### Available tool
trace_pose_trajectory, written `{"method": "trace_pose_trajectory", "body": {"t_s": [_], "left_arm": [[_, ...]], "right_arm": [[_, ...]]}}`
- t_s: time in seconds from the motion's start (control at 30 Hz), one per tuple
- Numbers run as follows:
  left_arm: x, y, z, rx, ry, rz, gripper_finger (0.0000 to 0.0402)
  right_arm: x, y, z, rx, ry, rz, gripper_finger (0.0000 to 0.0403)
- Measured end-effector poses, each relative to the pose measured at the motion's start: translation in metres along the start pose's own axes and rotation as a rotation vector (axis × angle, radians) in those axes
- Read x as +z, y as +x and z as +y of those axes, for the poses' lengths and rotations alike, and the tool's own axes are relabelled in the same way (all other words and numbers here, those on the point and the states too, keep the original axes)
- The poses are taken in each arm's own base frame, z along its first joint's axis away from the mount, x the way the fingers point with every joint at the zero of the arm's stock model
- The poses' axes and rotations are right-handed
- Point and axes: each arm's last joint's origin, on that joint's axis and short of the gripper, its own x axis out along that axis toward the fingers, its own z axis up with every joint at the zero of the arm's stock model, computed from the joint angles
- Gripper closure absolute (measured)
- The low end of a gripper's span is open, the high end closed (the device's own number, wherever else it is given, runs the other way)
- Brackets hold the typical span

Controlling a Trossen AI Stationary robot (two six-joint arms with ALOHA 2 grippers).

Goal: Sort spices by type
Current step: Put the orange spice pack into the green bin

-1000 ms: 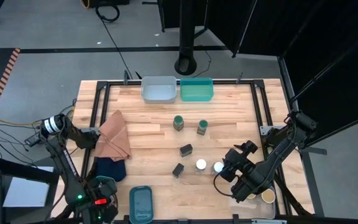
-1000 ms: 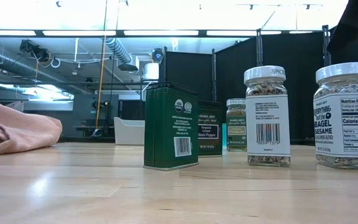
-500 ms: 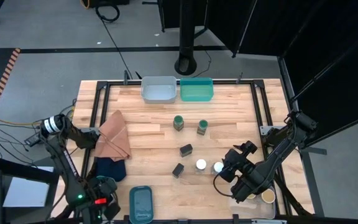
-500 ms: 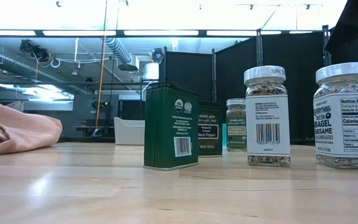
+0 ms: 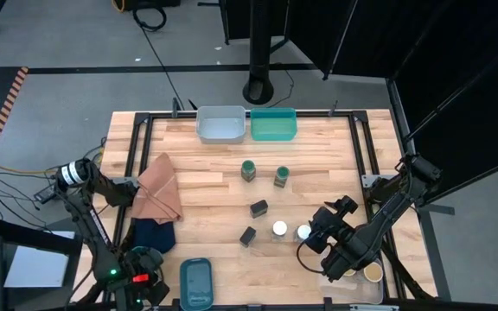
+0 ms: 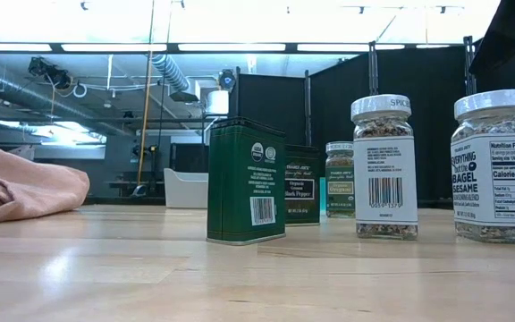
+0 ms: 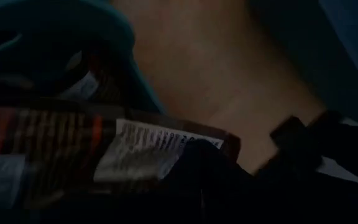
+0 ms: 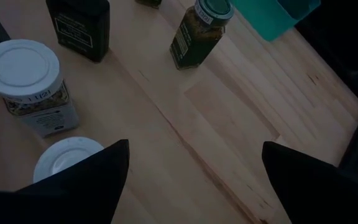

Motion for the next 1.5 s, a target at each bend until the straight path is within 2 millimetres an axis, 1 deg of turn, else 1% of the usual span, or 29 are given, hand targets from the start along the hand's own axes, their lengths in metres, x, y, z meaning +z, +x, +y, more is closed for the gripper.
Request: {"method": "trace_pose_trajectory", "body": {"t_s": [0.1, 0.23, 0.43, 0.57, 0.63, 0.7, 0.97, 1.17, 1.27, 1.5], "left_arm": [[-0.001, -0.007, -0.005, 0.026, -0.034, 0.047, 0.0402], [-0.004, -0.015, -0.006, 0.039, -0.028, 0.036, 0.0402], [-0.002, -0.010, -0.002, 0.047, -0.034, 0.023, 0.0402], [0.001, -0.007, 0.001, 0.014, -0.023, -0.064, 0.0402], [0.002, -0.010, -0.003, -0.039, -0.012, -0.145, 0.0402], [0.003, -0.014, -0.008, -0.091, -0.018, -0.176, 0.0402], [0.008, -0.014, -0.011, -0.110, -0.022, -0.233, 0.0402], [0.023, -0.013, -0.010, -0.061, 0.045, -0.335, 0.0402], [0.028, -0.012, -0.011, -0.039, 0.086, -0.343, 0.0402], [0.024, -0.011, -0.011, -0.015, 0.089, -0.260, 0.0402]], "right_arm": [[0.000, 0.000, 0.000, 0.000, 0.000, 0.000, 0.0029], [0.000, 0.000, 0.000, 0.001, 0.001, -0.001, 0.0029], [0.000, 0.000, 0.000, 0.001, 0.001, -0.007, 0.0029], [0.000, 0.000, 0.000, 0.001, 0.002, -0.007, 0.0029], [0.000, 0.000, 0.000, 0.001, 0.002, -0.007, 0.0029], [0.000, 0.000, 0.000, 0.002, 0.002, -0.007, 0.0029], [0.000, 0.000, 0.000, 0.002, 0.001, -0.008, 0.0029], [0.000, 0.000, 0.001, 0.006, 0.003, -0.009, 0.0029], [0.000, 0.000, 0.001, 0.011, 0.007, -0.010, 0.0029], [0.000, 0.000, 0.002, 0.013, 0.009, -0.011, 0.0029]]}}
